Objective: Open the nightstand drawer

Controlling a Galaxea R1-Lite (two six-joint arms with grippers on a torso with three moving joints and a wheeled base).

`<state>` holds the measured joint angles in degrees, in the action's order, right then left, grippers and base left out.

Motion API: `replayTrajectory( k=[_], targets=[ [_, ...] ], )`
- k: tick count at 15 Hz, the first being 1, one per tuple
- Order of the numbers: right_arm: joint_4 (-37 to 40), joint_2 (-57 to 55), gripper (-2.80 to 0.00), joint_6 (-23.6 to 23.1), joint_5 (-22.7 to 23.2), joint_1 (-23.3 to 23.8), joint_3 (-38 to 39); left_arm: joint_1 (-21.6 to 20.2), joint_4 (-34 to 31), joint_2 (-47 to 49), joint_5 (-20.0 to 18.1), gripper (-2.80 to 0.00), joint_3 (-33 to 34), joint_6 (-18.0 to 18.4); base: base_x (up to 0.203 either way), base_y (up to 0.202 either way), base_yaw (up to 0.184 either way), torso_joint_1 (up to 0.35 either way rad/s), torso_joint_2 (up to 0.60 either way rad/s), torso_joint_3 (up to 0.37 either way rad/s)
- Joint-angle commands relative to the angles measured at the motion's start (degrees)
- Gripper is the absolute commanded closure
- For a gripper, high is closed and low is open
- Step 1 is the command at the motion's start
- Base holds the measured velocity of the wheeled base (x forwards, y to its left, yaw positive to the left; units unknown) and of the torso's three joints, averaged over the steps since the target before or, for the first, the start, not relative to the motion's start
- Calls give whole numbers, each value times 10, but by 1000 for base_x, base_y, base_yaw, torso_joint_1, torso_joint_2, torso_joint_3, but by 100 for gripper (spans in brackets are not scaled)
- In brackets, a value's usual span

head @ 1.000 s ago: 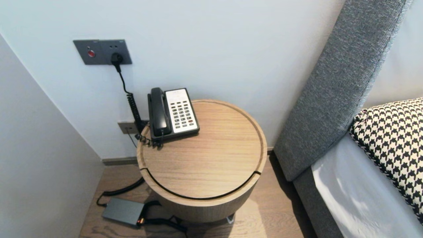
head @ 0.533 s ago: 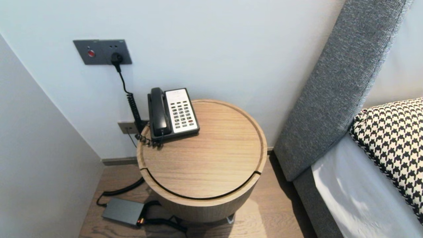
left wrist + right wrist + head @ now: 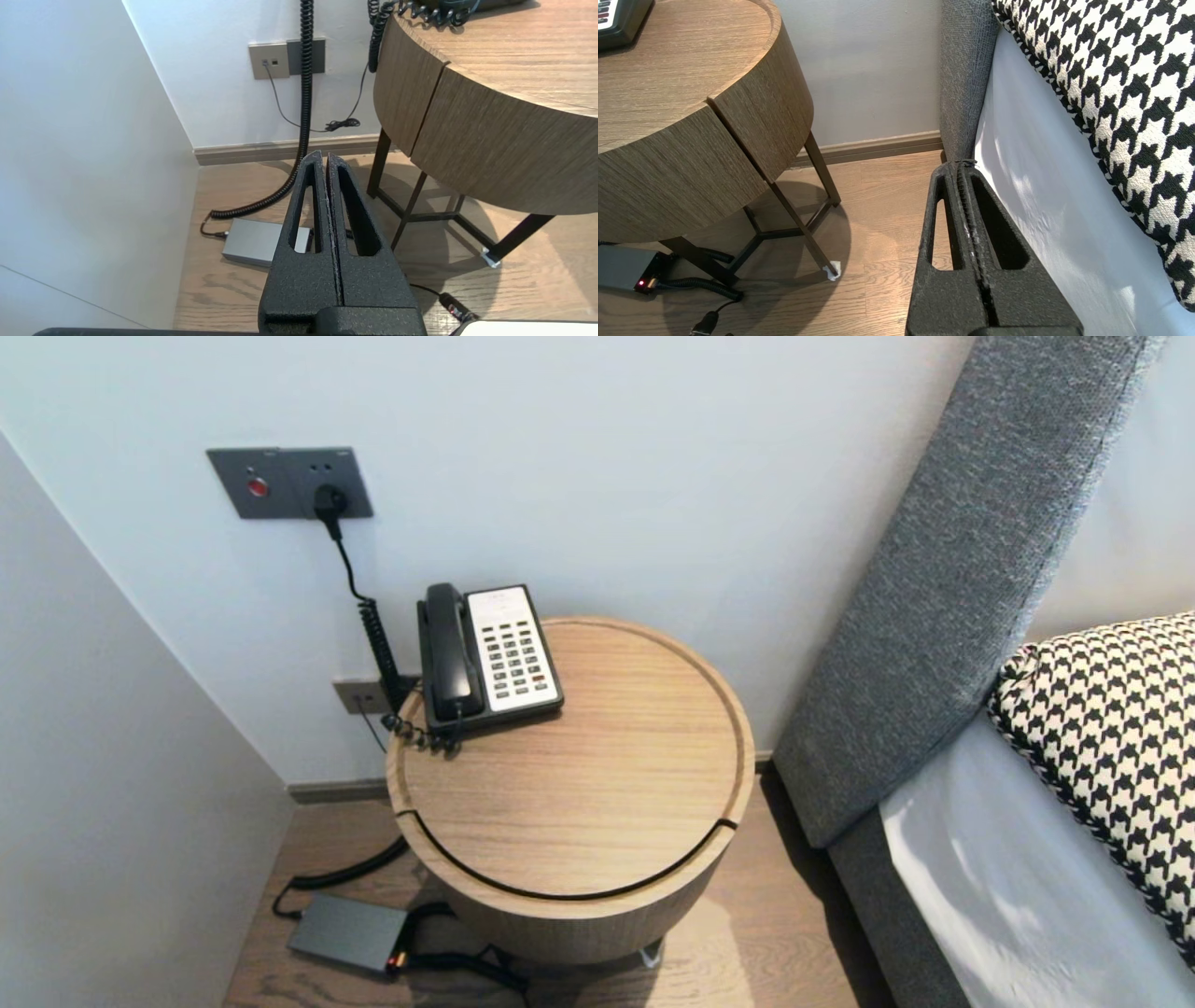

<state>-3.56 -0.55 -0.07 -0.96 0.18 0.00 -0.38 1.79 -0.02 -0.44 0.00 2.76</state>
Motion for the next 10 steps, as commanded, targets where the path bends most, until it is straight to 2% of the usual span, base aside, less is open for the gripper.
replayTrajectory(
  k=[1, 10],
  targets=[
    [0, 0, 0, 0, 0, 0, 16, -1, 1, -1, 0, 0, 7, 0, 0, 0, 0, 0, 0, 0],
    [0, 0, 0, 0, 0, 0, 16, 0, 1, -1, 0, 0, 7, 0, 0, 0, 0, 0, 0, 0]
  ],
)
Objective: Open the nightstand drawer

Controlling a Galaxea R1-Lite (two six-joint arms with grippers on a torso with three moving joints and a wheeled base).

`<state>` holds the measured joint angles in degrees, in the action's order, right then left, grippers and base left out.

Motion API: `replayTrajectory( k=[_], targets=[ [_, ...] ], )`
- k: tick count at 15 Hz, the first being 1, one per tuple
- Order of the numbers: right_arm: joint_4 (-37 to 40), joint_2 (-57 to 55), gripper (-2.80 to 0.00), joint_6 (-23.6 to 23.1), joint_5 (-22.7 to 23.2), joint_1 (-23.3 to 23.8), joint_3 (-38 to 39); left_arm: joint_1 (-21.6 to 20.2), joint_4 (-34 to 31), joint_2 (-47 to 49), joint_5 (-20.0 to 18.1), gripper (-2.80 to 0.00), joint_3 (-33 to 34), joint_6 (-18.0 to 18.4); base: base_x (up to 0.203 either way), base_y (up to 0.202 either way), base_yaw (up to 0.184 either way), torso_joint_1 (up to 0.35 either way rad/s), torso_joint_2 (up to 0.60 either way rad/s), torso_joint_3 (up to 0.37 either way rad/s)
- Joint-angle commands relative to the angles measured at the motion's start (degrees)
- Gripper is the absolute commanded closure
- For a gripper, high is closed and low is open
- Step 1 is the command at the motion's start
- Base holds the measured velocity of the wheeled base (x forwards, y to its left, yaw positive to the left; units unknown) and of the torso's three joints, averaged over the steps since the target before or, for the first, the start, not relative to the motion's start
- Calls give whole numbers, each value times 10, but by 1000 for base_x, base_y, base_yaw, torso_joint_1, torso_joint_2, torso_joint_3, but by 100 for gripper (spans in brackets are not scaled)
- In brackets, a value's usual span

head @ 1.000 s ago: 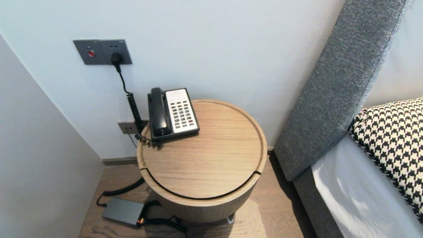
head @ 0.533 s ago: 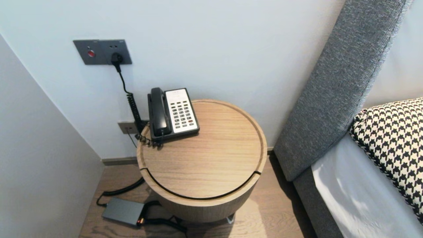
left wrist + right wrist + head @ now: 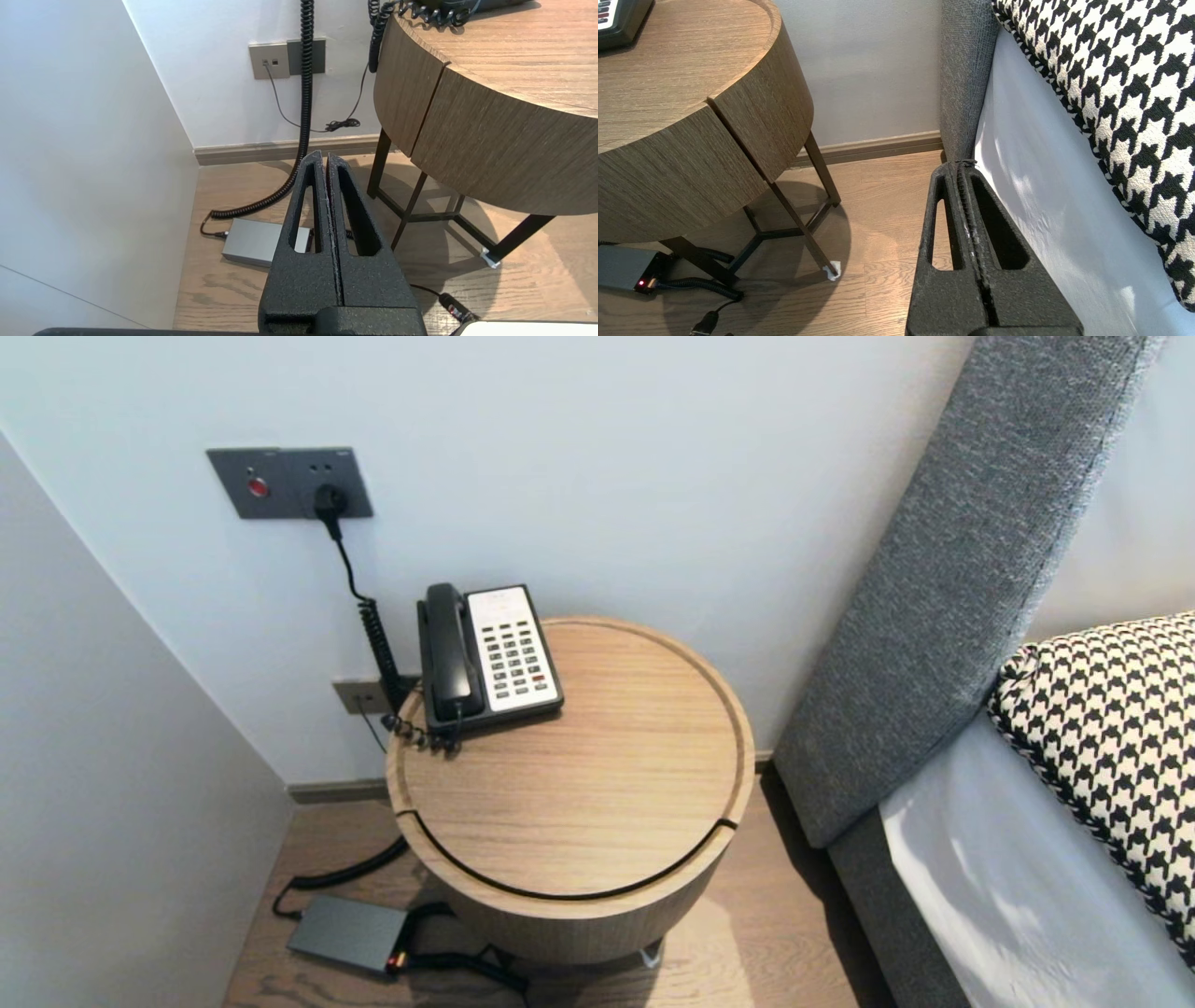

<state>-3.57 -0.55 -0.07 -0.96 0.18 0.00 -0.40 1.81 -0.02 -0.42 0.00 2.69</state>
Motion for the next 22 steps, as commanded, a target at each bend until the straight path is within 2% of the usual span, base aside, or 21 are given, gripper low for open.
replayTrajectory(
  k=[1, 9, 11, 16, 19, 22],
  targets=[
    [0, 0, 0, 1, 0, 0, 16, 1, 0, -1, 0, 0, 7, 0, 0, 0, 0, 0, 0, 0],
    [-1, 0, 0, -6, -2, 0, 13, 1, 0, -1, 0, 0, 7, 0, 0, 0, 0, 0, 0, 0],
    [13, 3, 0, -7, 4, -1, -12, 1, 0, -1, 0, 0, 7, 0, 0, 0, 0, 0, 0, 0],
    [157, -19, 0, -13, 29, -1, -160, 0, 0, -1, 0, 0, 7, 0, 0, 0, 0, 0, 0, 0],
    [176, -112, 0, -23, 39, -1, -233, 0, 0, -1, 0, 0, 7, 0, 0, 0, 0, 0, 0, 0],
    [179, -208, 0, -25, 70, -1, -316, 0, 0, -1, 0, 0, 7, 0, 0, 0, 0, 0, 0, 0]
  ],
)
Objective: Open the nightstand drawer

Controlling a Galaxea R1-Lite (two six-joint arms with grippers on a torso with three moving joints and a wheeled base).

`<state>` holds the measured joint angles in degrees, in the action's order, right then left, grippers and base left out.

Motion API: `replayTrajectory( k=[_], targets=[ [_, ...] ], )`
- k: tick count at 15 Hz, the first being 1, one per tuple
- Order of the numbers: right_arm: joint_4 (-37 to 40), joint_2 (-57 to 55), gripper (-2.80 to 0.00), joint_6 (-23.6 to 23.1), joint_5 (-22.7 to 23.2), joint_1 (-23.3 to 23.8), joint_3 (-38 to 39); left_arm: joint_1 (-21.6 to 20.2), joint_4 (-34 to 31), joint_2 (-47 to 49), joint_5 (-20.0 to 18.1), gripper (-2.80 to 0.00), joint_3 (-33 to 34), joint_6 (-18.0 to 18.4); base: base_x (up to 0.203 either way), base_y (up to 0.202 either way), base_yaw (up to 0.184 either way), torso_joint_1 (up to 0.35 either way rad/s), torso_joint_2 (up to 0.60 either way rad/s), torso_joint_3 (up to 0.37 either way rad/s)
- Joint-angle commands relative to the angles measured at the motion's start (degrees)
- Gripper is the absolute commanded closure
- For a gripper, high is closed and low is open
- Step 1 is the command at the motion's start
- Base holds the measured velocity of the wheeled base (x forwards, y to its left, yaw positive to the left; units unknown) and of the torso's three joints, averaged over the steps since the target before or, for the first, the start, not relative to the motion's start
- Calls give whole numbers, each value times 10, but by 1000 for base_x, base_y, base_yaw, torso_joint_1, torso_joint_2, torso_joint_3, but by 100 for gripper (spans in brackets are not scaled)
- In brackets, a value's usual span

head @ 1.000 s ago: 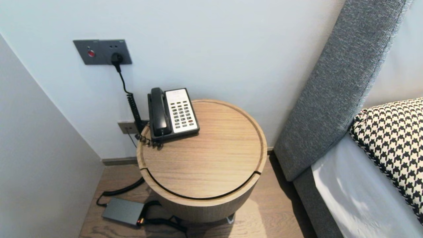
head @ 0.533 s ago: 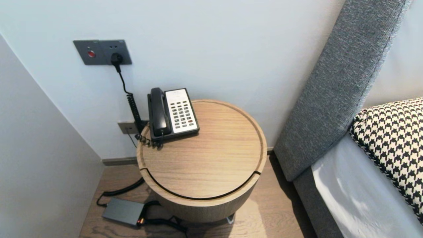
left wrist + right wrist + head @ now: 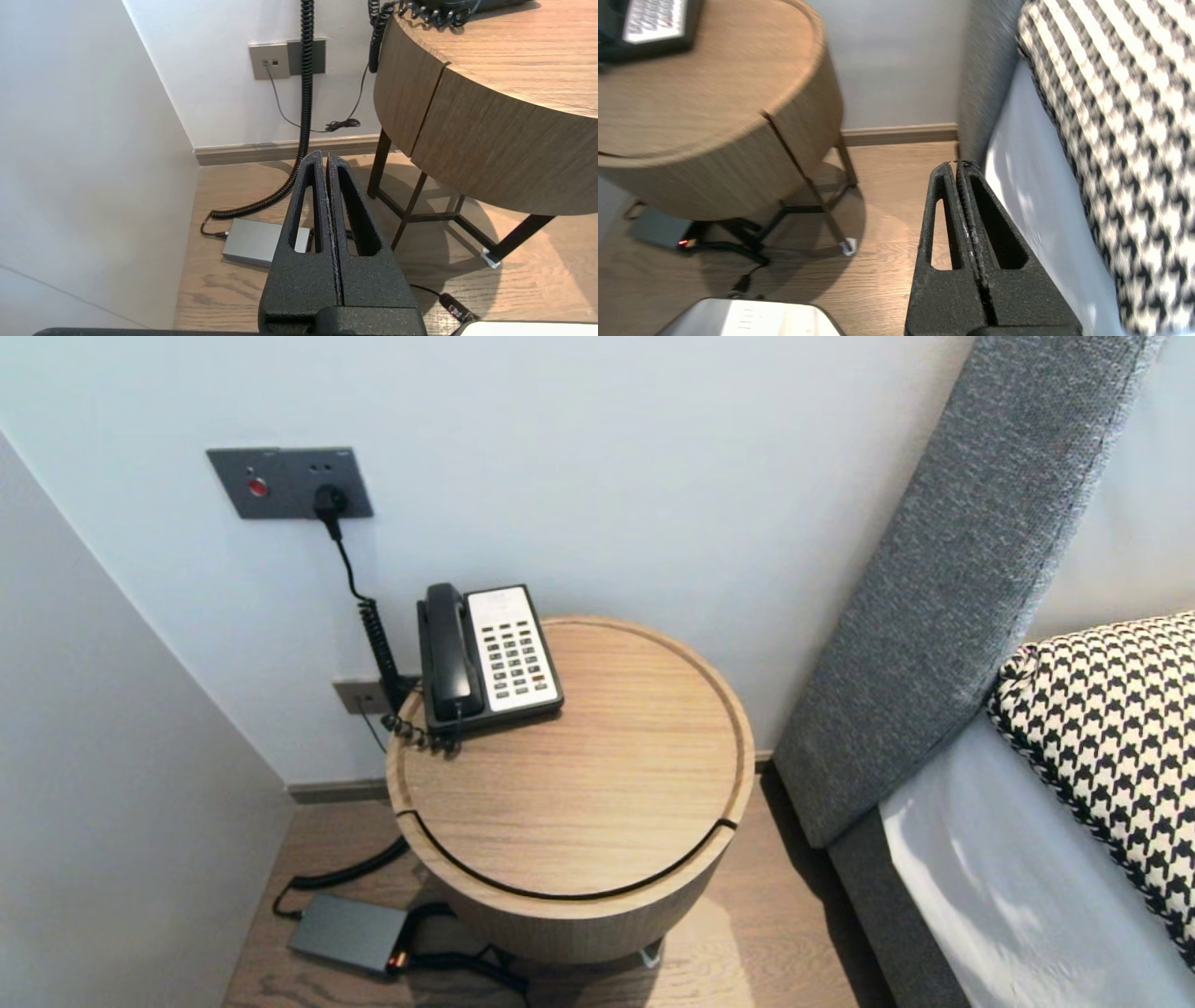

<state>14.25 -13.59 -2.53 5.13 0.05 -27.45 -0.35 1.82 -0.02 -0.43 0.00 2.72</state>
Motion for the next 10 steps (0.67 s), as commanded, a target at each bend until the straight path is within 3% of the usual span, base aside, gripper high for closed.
replayTrajectory(
  k=[1, 7, 10],
  targets=[
    [1, -113, 0, -1, 22, 1, -68, -1, 0, -1, 0, 0, 7, 0, 0, 0, 0, 0, 0, 0],
    [6, -334, 0, 15, 49, -13, -174, 0, 0, -1, 0, 0, 7, 0, 0, 0, 0, 0, 0, 0],
    [20, -450, 0, 88, 39, -94, -255, 0, 0, -1, 0, 0, 7, 0, 0, 0, 0, 0, 0, 0]
  ],
)
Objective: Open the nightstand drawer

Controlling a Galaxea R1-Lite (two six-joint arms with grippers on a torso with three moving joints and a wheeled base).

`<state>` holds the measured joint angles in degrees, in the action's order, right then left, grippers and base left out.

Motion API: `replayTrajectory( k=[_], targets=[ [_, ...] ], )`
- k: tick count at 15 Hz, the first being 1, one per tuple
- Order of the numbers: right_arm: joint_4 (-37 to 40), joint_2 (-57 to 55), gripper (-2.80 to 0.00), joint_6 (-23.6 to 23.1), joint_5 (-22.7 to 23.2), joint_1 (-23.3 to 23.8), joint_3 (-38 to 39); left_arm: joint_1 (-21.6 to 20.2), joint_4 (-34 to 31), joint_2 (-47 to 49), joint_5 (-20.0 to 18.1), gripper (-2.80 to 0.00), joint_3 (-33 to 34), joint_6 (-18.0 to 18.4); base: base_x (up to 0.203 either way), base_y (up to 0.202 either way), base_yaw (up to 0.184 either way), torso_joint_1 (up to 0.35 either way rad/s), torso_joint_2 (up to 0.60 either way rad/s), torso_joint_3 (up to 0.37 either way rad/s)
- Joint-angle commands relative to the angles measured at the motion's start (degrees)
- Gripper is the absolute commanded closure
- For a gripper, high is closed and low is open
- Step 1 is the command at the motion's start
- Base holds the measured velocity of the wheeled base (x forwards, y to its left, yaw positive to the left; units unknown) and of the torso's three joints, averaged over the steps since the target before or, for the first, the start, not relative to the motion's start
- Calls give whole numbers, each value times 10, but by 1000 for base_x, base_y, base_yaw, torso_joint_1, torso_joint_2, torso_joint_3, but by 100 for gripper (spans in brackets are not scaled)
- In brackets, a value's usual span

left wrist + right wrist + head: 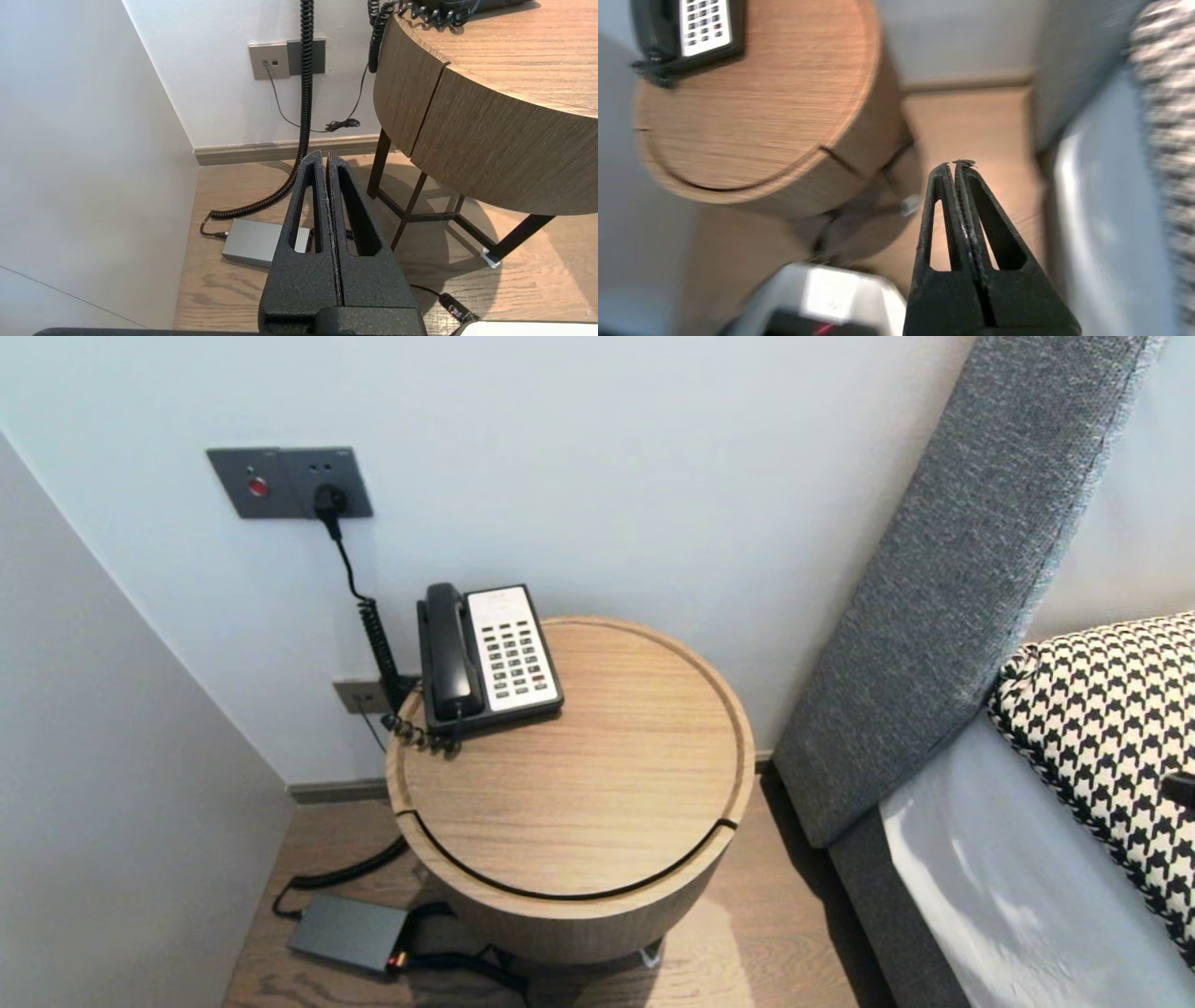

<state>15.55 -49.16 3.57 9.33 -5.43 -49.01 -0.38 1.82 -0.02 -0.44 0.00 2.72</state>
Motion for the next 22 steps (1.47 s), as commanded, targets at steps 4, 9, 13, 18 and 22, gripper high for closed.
replayTrajectory(
  k=[4, 9, 13, 18, 22],
  targets=[
    [47, -215, 0, 145, -62, -200, -122, 0, 0, -1, 0, 0, 7, 0, 0, 0, 0, 0, 0, 0],
    [47, -309, 0, 186, -104, -288, -139, 0, 0, -1, 0, 0, 7, 0, 0, 0, 0, 0, 0, 0],
    [34, -360, 0, 188, -106, -342, -148, 0, 0, -1, 0, 0, 7, 0, 0, 0, 0, 0, 0, 0],
    [-14, -427, 0, 188, -124, -378, -148, -1, 0, -1, 0, 0, 7, 0, 0, 0, 0, 0, 0, 0],
    [-53, -464, 0, 188, -150, -395, -149, -1, 0, -1, 0, 0, 7, 0, 0, 0, 0, 0, 0, 0]
  ],
)
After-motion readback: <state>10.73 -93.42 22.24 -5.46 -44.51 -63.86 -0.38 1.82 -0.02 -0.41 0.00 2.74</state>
